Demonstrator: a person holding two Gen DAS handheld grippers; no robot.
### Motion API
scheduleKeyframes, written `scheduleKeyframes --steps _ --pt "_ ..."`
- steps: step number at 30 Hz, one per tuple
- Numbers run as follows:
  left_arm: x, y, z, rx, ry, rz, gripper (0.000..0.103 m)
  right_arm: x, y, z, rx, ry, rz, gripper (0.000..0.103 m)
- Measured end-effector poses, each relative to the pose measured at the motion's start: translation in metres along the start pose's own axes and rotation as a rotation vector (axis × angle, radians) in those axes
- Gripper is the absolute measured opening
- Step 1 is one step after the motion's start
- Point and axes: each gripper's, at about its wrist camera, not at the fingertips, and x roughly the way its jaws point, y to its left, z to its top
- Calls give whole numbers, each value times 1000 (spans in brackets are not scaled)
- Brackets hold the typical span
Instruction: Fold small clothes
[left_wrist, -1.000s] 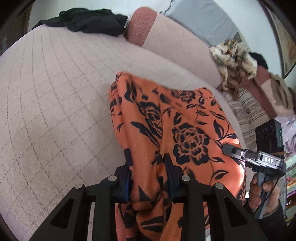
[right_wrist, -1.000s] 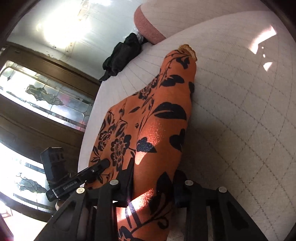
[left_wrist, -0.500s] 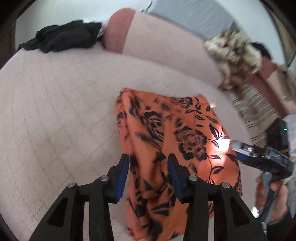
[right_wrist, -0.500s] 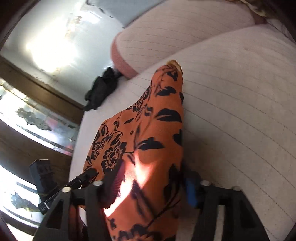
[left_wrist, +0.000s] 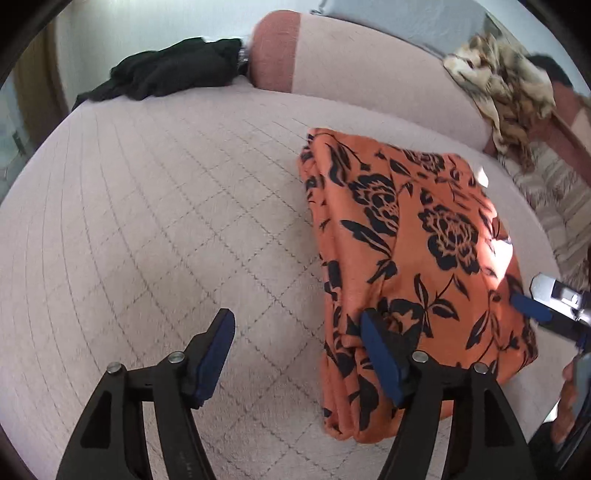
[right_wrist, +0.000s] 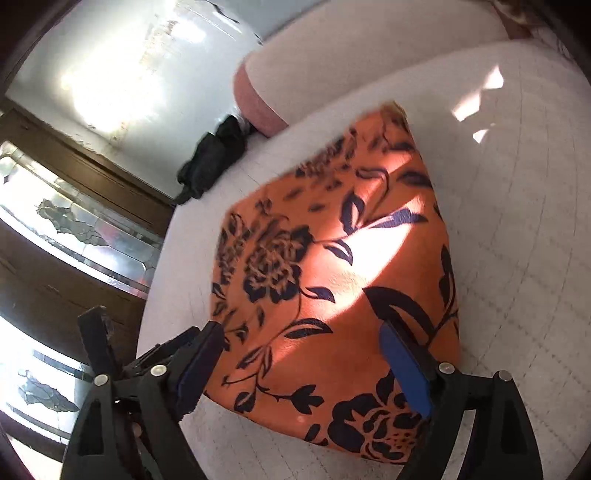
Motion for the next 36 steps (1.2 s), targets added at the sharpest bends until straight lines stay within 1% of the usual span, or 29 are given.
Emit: scheduleKeyframes --steps 1,3,4,6,8,9,11,12,13,16,19,22,25,27,30,32,34,36 --pt "-8 0 1 -9 -13 5 72 -8 4 -1 3 -35 7 88" --pt "-30 -2 0 10 -76 16 72 -30 16 -2 4 -73 39 88" --pt "-44 -4 -2 24 -116 25 72 -44 23 -6 -16 -102 42 88" --pt "-65 -7 -11 47 -166 25 72 -67 43 -16 -83 -158 20 88" --pt "-86 -9 -24 60 -206 31 73 -90 52 -33 -133 -189 5 88" --pt "-94 -8 -32 64 -223 31 74 -99 54 -41 -142 -196 -11 88" --pt "-110 -8 -51 59 -253 40 85 -112 52 -62 -149 -210 -34 88" --pt "-112 -7 -60 53 -264 47 86 -118 51 -73 -152 -217 -46 88" --pt "-116 -7 -69 53 -272 48 86 -123 49 -85 -150 -223 -59 88" --pt "-116 -8 -93 83 -257 61 86 -131 41 -116 -120 -228 -76 88" --pt "-108 -12 -101 100 -225 70 86 -137 34 -139 -96 -221 -91 88" --pt "-116 -14 -103 88 -236 61 86 -143 37 -153 -109 -215 -109 88" --pt "-132 -20 -106 99 -281 60 86 -151 44 -158 -120 -224 -112 88" --pt "-140 -24 -107 116 -297 66 86 -156 52 -159 -142 -231 -126 88" --pt "-153 -31 -109 129 -315 84 89 -161 67 -160 -199 -231 -193 88" --pt "-161 -35 -109 124 -333 98 92 -163 76 -161 -239 -234 -269 89" --pt "-170 -38 -109 108 -355 112 93 -164 80 -160 -258 -239 -345 90" --pt "-174 -40 -108 95 -349 113 94 -164 80 -158 -249 -238 -400 97"
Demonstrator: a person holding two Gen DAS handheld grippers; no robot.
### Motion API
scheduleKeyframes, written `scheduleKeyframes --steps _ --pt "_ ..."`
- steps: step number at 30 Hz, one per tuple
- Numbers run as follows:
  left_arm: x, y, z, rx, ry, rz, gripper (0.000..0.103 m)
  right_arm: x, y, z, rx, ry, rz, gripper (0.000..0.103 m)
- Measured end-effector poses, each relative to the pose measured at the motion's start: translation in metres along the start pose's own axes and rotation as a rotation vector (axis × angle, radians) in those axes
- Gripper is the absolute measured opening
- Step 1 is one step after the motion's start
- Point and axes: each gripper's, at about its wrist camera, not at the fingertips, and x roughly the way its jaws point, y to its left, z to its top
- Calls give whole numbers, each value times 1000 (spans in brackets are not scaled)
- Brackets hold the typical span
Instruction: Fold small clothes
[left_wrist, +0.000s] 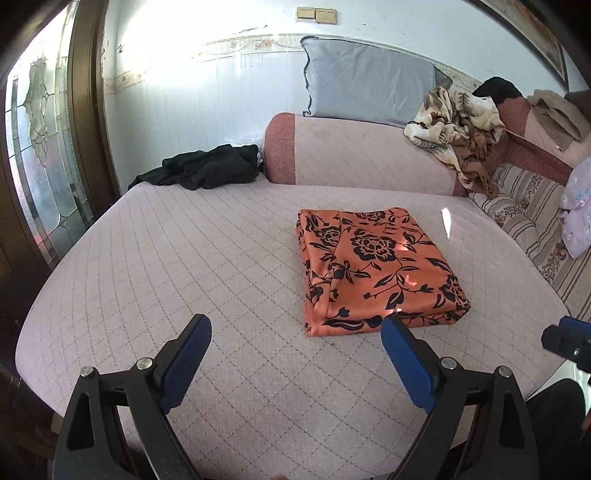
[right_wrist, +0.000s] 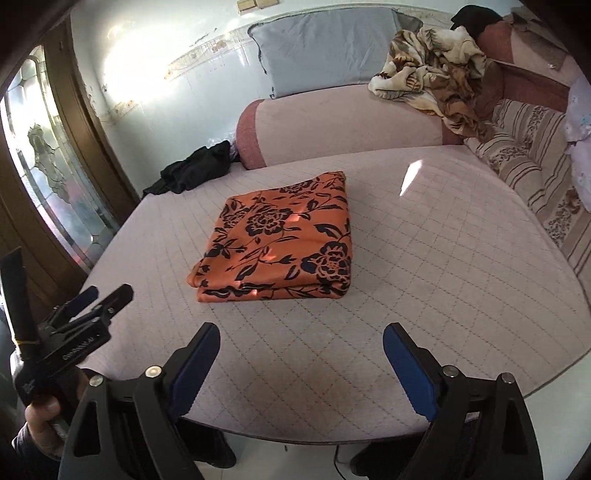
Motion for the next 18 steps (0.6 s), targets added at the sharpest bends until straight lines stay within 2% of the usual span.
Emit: scheduleKeyframes --steps 1,8,18 --pt "-1 -1 1 -5 5 -1 94 0 0 1 1 4 -20 102" --pt "-2 -7 -1 -12 24 29 94 -3 -2 2 3 -22 -71 102" --pt "1 -13 1 -3 45 33 94 7 0 0 6 -13 -60 102"
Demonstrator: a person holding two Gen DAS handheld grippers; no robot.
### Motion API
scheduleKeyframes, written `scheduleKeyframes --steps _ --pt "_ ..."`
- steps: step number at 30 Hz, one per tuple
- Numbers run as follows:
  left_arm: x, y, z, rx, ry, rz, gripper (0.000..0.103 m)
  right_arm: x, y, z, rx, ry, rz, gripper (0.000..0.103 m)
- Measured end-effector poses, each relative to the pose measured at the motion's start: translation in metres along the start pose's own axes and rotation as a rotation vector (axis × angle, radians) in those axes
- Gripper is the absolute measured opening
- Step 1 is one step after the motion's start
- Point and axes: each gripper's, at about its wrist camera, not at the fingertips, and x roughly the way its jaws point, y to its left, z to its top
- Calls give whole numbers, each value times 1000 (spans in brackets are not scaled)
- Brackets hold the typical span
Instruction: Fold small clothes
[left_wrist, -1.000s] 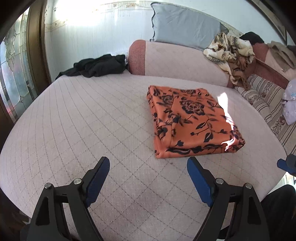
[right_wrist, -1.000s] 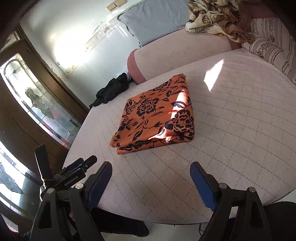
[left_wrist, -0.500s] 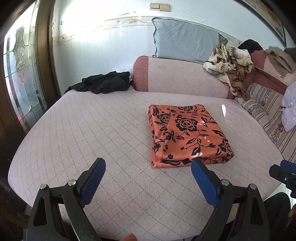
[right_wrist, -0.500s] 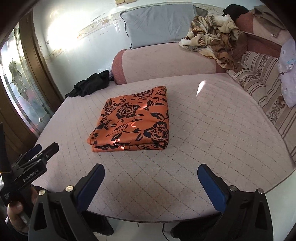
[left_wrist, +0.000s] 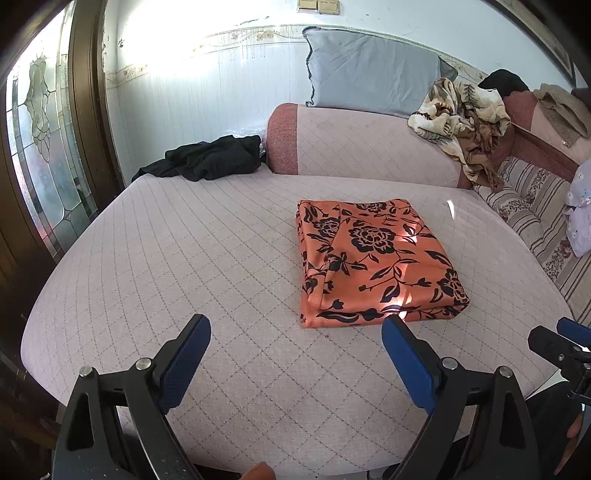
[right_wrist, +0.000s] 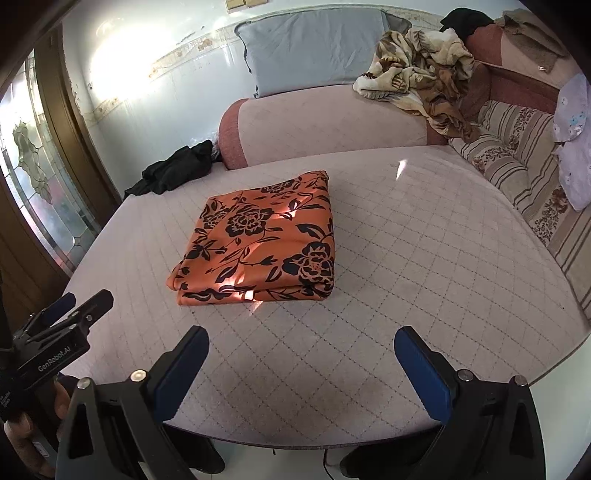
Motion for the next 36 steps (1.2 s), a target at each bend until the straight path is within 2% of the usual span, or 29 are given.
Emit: scheduleKeyframes --steps 7,9,13,19,24,36 --pt "4 -5 2 4 25 27 94 5 -10 4 34 -18 -39 102" --pt "6 -4 2 -3 37 13 94 6 -14 6 44 -21 -55 102" --pt "15 -8 1 -3 83 21 94 7 -18 6 48 -32 -66 102" --pt "30 -17 1 4 140 57 94 26 -11 3 -3 13 -84 102" --pt "33 -23 5 18 134 71 94 30 -3 3 -33 19 -84 102" --pt "35 -33 18 37 135 40 94 38 7 13 -115 27 -112 102"
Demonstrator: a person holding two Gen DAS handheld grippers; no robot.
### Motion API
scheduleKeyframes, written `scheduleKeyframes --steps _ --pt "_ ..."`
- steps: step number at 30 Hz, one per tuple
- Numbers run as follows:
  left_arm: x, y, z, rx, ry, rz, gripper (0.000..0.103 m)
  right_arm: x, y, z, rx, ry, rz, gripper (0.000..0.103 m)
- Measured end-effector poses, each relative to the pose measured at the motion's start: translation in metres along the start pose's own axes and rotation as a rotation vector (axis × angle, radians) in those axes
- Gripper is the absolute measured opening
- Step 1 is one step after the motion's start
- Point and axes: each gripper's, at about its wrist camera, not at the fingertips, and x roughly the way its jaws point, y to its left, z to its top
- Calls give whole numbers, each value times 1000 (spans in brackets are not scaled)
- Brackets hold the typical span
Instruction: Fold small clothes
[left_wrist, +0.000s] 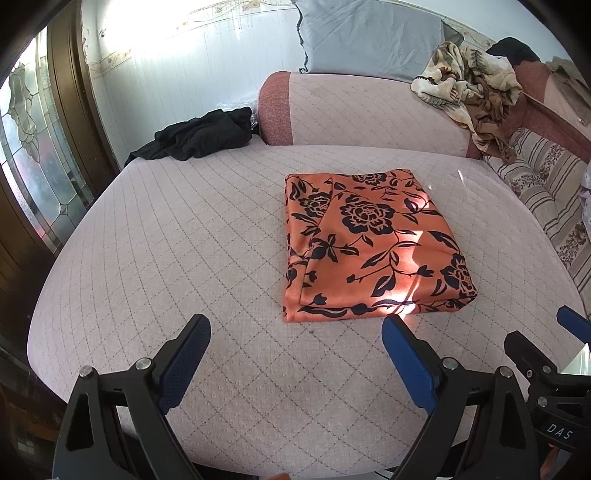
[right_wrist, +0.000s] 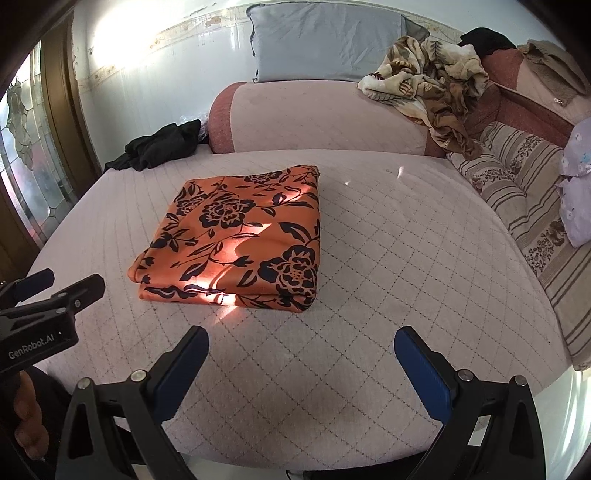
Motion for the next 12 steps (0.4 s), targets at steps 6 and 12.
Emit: scheduleKeyframes --steps 6,12 --pt "1 -1 5 5 -10 -2 94 4 3 6 -13 2 4 102" --pt "0 1 14 -15 -43 -23 94 8 5 10 -24 7 5 102"
